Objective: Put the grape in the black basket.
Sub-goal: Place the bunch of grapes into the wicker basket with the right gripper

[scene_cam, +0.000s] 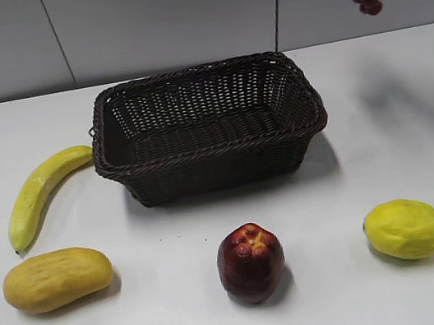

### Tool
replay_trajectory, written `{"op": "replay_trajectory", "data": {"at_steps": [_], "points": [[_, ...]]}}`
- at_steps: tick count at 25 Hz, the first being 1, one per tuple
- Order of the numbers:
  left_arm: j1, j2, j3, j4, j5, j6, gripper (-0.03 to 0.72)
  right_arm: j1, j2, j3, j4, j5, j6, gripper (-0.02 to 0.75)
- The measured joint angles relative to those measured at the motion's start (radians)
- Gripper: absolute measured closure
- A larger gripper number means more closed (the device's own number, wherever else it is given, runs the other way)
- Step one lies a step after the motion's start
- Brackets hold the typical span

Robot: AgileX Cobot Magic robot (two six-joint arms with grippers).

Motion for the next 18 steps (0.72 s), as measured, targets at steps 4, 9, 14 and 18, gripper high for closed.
{"op": "replay_trajectory", "data": {"at_steps": [4, 9, 14, 18], "points": [[0.0, 0.0, 0.0, 0.0, 0.0, 0.0, 0.471, 0.123, 0.002, -0.018, 0.047, -0.032, -0.107, 0.418], [0.0, 0.0, 0.0, 0.0, 0.0, 0.0, 0.471, 0.237, 0.064, -0.02, 0.06, -0.052, -0.31, 0.42], [0.0, 0.0, 0.0, 0.0, 0.0, 0.0, 0.471, 0.299, 0.181, -0.021, 0.057, 0.014, -0.599, 0.42], [0.0, 0.0, 0.0, 0.0, 0.0, 0.0, 0.471, 0.344, 0.269, -0.02, 0.059, 0.079, -0.724, 0.42]]}}
